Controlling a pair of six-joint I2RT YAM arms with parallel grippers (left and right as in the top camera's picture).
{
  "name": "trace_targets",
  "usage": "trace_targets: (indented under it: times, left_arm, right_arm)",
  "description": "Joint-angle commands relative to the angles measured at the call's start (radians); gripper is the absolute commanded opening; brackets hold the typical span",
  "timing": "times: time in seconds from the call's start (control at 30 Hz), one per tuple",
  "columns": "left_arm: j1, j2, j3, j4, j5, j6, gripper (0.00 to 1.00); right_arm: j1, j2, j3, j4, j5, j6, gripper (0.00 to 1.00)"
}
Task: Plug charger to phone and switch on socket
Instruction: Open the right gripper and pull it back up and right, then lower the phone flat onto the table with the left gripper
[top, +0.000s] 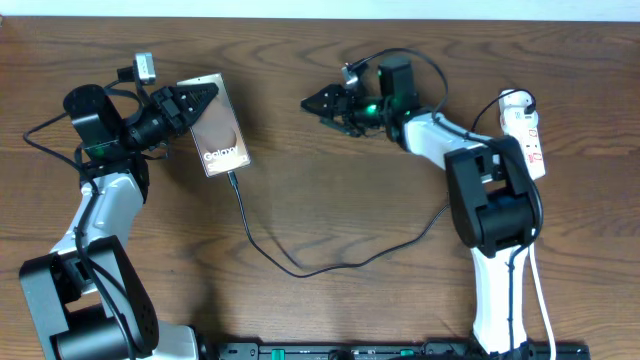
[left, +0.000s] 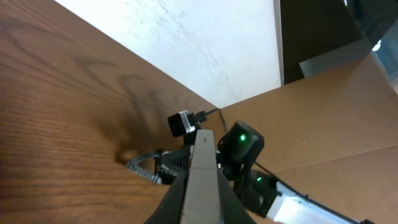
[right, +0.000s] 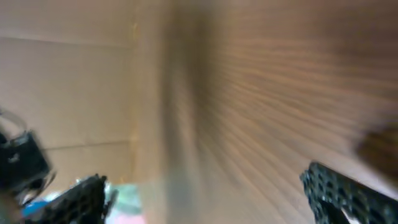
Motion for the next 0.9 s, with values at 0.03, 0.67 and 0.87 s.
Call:
trace_targets:
  times: [0.03,0.67,0.87]
  left_arm:
    - [0.002,-0.016,0.019,-0.033,-0.031,0.047,0.07]
    - [-0.056,0.055,0.019,-0.502,-0.296,0.360,0.07]
    - [-0.075,0.143,0.019,-0.502,-0.296,0.360,0.07]
  right_arm:
    - [-0.002,-0.126,0.099,-0.185,0.114,-0.259,0.99]
    - [0.067,-0.300,0.108,-0.455,0.376,-0.354,0.99]
    - [0.079,-0.300,0.108,-0.464,0.376,-0.353,0.99]
